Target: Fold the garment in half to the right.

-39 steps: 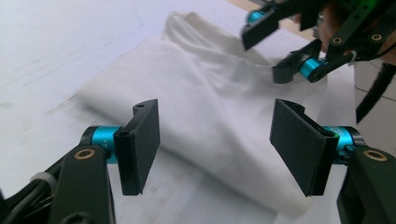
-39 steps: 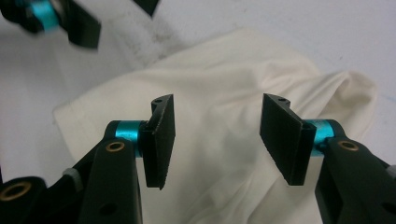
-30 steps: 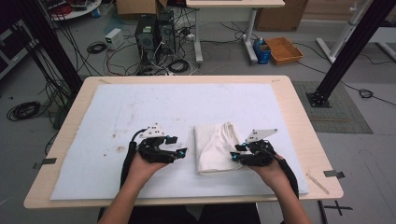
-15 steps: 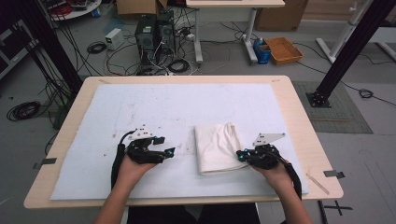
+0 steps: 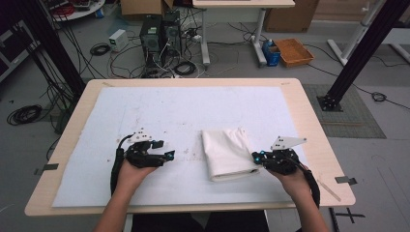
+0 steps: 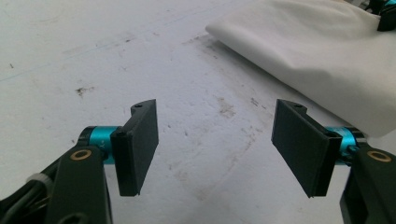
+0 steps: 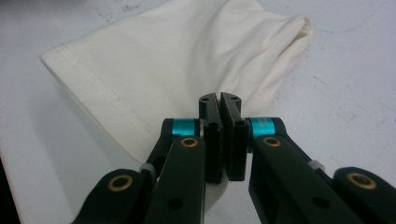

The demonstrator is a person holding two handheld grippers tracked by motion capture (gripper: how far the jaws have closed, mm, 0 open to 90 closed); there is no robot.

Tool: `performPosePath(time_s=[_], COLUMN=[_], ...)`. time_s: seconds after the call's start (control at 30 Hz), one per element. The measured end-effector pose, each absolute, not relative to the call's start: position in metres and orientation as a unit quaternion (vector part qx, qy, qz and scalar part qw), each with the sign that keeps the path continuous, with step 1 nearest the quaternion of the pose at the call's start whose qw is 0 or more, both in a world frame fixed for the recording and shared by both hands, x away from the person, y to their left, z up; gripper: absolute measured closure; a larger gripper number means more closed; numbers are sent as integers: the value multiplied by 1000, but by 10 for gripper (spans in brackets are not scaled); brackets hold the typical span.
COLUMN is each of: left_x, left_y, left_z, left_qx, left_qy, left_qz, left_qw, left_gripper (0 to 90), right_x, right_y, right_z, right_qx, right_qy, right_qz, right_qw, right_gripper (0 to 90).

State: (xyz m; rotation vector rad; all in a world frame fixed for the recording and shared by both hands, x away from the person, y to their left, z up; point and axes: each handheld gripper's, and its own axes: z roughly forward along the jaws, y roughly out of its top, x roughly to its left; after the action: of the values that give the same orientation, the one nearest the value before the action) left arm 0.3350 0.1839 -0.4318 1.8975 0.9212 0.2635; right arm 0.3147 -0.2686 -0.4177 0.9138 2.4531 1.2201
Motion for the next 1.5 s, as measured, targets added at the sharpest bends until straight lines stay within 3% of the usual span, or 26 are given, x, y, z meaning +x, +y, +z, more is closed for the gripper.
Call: performPosePath(time_s=[0.23, 0.3, 0.37, 0.53, 0.67, 0.83, 1.0, 1.13, 1.2, 1.5], left_x=[337, 336, 337, 337, 337, 338, 338, 336, 335, 334], left_y=[187, 186, 186, 188, 191, 193, 195, 196, 197, 194], left_z=[-432, -432, -432, -430, -428, -428, -431, -431, -431, -431], left_qx=[776, 776, 776, 771, 771, 770, 773, 772, 771, 776], left_qy=[383, 384, 383, 387, 386, 388, 390, 392, 392, 389], left_qz=[110, 109, 109, 106, 109, 110, 109, 110, 110, 111], left_qw=[488, 489, 490, 495, 494, 495, 489, 489, 489, 484], left_gripper=[318, 318, 318, 318, 318, 318, 319, 318, 318, 318], right_x=[316, 317, 317, 325, 342, 396, 418, 427, 425, 420], right_y=[-271, -273, -277, -281, -273, -250, -239, -231, -231, -247], right_z=[-431, -436, -437, -418, -407, -413, -420, -432, -432, -427], right_qx=[324, 330, 337, 348, 351, 391, 403, 397, 393, 410], right_qy=[853, 854, 847, 814, 799, 801, 796, 810, 812, 794], right_qz=[390, 383, 391, 443, 463, 430, 434, 420, 417, 425], right_qw=[125, 125, 127, 140, 157, 144, 124, 102, 108, 140], right_gripper=[858, 804, 667, 575, 536, 509, 527, 824, 866, 885])
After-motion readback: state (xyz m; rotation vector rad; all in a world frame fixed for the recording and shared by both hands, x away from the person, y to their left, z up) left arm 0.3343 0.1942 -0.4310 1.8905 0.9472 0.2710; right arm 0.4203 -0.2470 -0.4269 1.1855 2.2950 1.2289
